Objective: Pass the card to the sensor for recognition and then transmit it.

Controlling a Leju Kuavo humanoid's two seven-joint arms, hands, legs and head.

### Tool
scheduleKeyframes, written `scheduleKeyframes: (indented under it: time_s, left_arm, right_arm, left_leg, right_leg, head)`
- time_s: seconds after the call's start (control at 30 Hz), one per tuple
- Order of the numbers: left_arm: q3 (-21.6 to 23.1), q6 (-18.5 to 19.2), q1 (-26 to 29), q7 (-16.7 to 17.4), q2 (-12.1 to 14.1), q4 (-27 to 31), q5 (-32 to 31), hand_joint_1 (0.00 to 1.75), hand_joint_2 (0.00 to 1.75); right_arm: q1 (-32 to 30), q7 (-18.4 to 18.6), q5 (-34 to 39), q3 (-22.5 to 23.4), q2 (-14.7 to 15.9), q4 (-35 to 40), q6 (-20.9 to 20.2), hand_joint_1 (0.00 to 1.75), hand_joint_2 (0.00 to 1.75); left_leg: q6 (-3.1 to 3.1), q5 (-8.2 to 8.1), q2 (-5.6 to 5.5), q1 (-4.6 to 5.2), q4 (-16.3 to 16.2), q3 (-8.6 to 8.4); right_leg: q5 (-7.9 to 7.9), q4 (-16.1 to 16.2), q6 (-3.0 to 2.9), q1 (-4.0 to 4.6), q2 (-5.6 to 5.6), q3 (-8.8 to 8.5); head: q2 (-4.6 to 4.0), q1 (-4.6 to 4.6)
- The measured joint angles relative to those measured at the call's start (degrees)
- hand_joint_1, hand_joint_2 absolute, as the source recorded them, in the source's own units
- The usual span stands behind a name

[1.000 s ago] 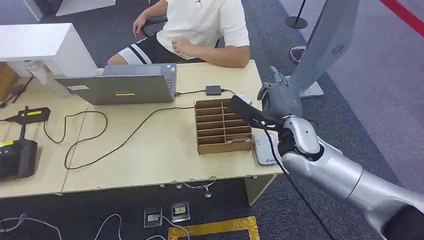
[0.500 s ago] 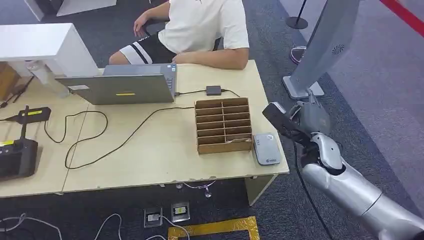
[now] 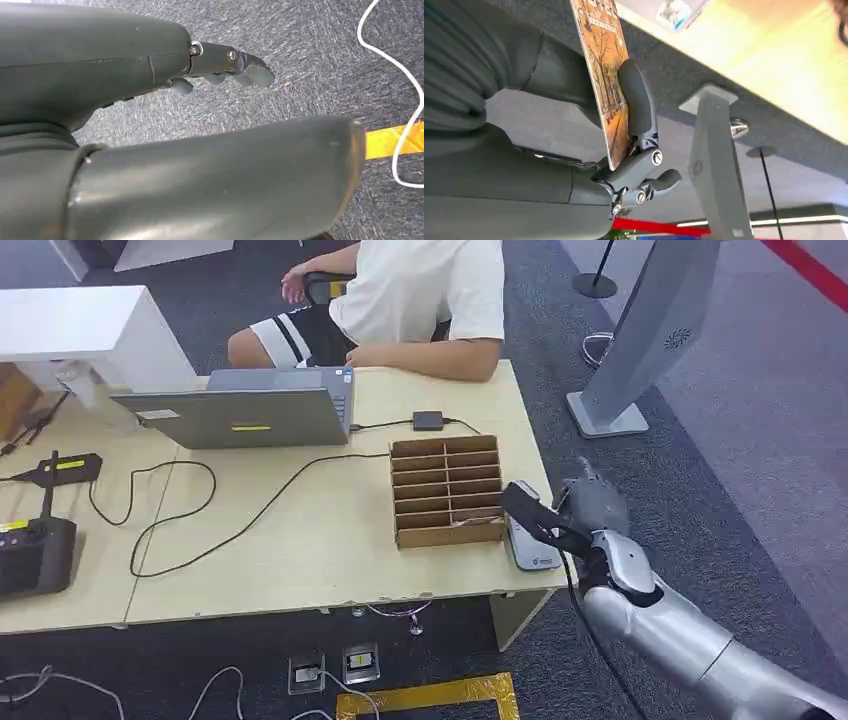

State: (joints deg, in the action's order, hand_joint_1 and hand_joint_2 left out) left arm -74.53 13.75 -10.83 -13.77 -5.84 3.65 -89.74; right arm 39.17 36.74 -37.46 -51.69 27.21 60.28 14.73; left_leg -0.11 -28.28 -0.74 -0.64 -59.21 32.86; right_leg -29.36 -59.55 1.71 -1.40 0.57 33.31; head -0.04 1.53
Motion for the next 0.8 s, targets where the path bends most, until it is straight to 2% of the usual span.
scheduleKeyframes:
  time_s: [0.37, 0.8]
  left_arm:
    - [1.4, 0.0, -0.2, 1.8, 0.0, 0.0, 0.0, 0.0, 0.0]
    - [1.9, 0.0, -0.2, 1.8, 0.0, 0.0, 0.0, 0.0, 0.0]
  right_arm:
    - [0.0, -0.2, 4.2, -3.8, -3.5, -6.2, 2.3, 1.75, 1.75]
    - [0.6, -0.5, 5.7, -5.8, -6.1, -11.8, 4.3, 1.75, 1.75]
  left_leg:
    - [0.0, 0.0, -0.02, 0.01, 0.0, 0.0]
    - [0.0, 0.0, -0.02, 0.0, 0.0, -0.04]
  right_leg:
    - [-0.01, 0.0, 0.0, 0.0, -0.03, 0.0]
    - [-0.01, 0.0, 0.0, 0.0, -0.02, -0.02]
  head:
    - [0.0, 0.04]
    - [0.0, 0.04]
